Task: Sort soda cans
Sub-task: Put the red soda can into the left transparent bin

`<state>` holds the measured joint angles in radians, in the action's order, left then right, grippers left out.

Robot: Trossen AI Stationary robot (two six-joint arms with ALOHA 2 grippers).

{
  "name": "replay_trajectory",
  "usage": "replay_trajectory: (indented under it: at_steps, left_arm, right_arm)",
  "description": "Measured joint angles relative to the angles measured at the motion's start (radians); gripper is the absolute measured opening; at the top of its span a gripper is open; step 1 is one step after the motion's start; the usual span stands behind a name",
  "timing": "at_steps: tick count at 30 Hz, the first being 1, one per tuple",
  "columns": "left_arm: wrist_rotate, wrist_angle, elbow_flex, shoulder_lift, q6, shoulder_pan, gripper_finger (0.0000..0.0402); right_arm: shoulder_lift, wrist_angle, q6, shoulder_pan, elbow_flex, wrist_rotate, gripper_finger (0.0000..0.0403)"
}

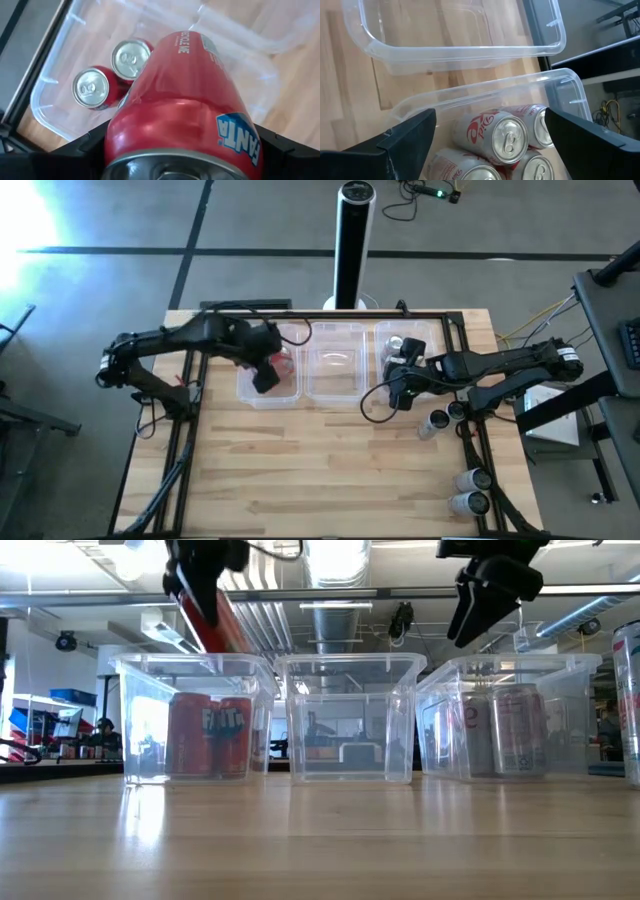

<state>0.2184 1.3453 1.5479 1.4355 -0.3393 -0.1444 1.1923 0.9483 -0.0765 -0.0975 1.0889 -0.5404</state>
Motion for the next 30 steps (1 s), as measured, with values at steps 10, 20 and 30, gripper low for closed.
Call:
replay_trajectory:
  at_steps: [10,20,30]
  left_arm:
    - [-0.103,-0.109,-0.122,0.075,0.023,-0.002,0.0292]
    - [-0.131,-0.079,-0.097,0.192,0.064,-0.014,0.0291]
    - [-0.155,0.007,-0.008,0.321,0.114,-0.045,0.0291]
  right_arm:
    - [0.0,-0.004,0.01,0.0,0.023,0.007,0.0368]
    - [0.0,-0.004,0.01,0.0,0.06,0.028,0.0368]
    - [0.0,-0.004,0.008,0.0,0.063,0.028,0.0368]
